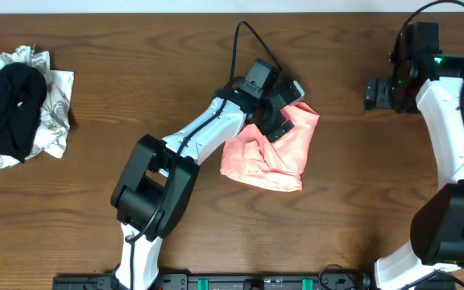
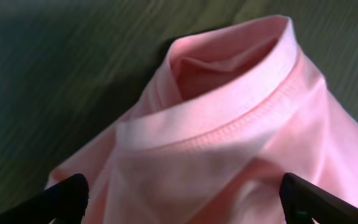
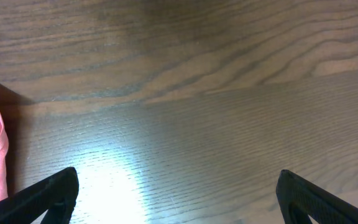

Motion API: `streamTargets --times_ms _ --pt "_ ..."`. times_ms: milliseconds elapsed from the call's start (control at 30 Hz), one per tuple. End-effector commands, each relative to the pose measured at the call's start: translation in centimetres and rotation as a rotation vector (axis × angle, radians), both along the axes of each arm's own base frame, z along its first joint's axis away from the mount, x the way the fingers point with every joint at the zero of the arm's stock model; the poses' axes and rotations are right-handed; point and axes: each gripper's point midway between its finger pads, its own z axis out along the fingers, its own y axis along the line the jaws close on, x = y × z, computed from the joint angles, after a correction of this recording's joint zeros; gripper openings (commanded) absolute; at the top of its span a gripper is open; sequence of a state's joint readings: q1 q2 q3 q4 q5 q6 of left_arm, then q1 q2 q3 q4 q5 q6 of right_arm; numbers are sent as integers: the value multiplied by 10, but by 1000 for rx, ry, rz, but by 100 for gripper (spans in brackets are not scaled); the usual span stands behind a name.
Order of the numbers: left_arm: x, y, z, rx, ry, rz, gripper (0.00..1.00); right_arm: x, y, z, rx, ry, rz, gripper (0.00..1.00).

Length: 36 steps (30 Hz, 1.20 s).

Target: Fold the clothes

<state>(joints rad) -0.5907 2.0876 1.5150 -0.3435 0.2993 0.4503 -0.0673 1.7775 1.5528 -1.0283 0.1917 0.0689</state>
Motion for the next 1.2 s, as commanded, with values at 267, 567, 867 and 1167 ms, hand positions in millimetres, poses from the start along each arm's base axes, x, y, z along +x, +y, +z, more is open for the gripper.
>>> streamTargets --times_ms 267,567,867,1167 --pt "8 4 -6 28 -39 -19 86 -1 -3 -2 -4 5 -22 99" --pt "6 4 -20 40 -13 -21 88 -1 -3 -2 -4 5 -22 99" --pt "7 7 -26 45 2 -4 25 -1 -3 -2 -4 5 -22 99" --pt "23 15 -10 12 -15 119 21 -1 -3 -2 -4 5 -22 99"
